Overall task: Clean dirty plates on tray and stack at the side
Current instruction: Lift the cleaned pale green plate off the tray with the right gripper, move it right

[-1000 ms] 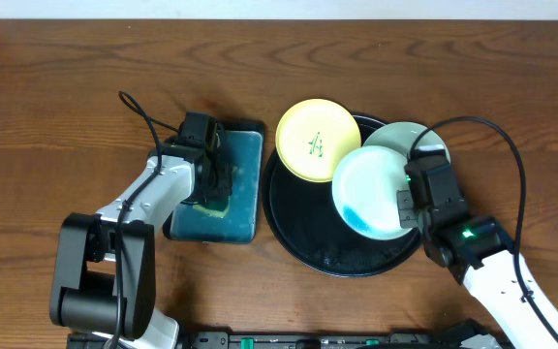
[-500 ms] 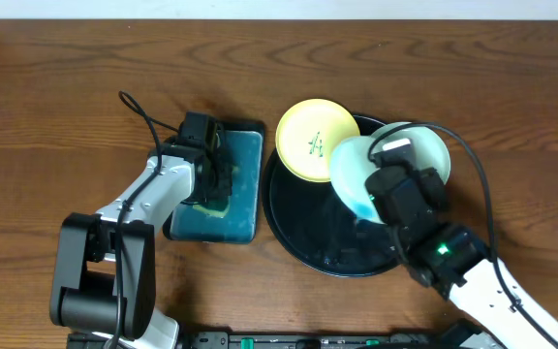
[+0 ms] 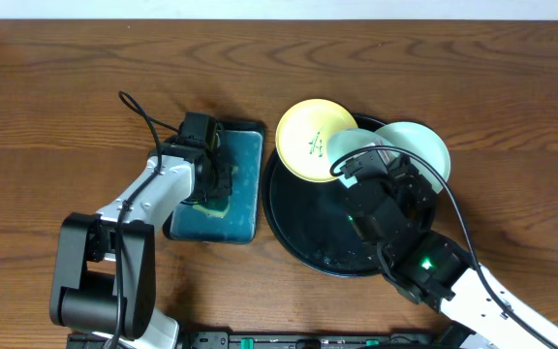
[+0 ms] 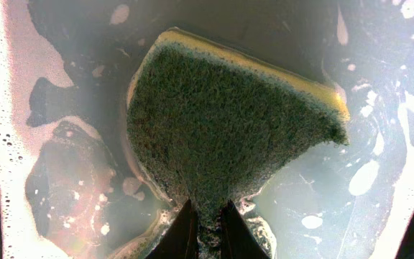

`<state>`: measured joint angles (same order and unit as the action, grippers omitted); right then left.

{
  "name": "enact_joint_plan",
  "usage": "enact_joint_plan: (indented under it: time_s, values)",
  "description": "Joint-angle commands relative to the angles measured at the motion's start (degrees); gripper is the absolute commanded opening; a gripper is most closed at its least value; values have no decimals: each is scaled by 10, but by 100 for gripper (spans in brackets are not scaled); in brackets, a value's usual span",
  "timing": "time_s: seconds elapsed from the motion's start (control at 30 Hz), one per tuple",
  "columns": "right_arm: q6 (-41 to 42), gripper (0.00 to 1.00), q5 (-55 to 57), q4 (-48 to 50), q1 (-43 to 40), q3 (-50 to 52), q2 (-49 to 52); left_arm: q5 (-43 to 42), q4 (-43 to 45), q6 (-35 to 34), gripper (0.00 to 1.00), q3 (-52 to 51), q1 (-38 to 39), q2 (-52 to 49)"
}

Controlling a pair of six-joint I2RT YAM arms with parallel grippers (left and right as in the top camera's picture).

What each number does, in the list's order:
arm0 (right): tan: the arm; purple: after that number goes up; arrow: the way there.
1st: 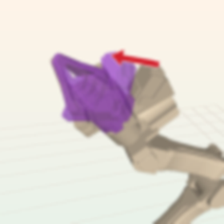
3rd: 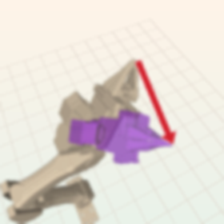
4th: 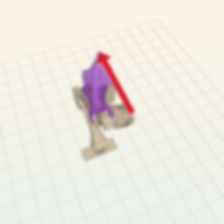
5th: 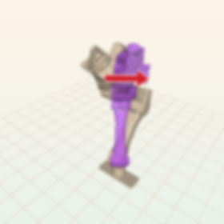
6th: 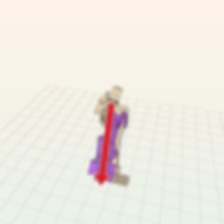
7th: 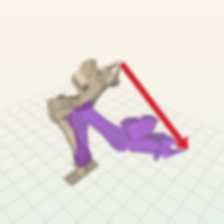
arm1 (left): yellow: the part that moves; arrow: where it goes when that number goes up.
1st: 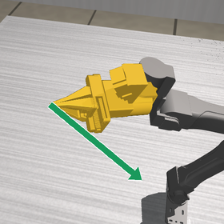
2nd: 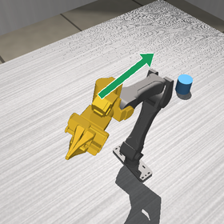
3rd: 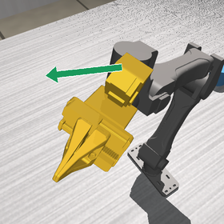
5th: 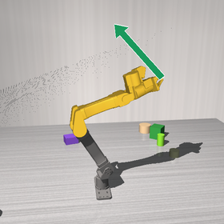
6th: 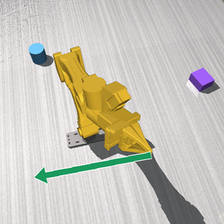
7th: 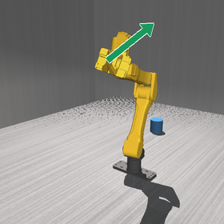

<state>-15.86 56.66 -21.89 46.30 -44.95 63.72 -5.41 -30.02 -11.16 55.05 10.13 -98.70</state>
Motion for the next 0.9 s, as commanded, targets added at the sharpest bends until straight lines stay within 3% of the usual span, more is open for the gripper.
enact_joint_plan:
  time_s: [0.0, 0.6, 0.73, 0.87]
  values:
    - [-12, 1, 40, 3, 7, -11, 7, 1, -5, -3, 8, -8, -1, -27]
    - [-7, 1, 40, 5, 5, -11, 12, 1, -5, -3, 8, -8, -1, -27]
    - [54, 1, 38, 0, -10, -11, 12, 1, -5, -3, 8, -8, -1, -27]
    - [179, 1, -12, -25, -51, -11, 12, 1, -5, -3, 8, -8, -1, -27]
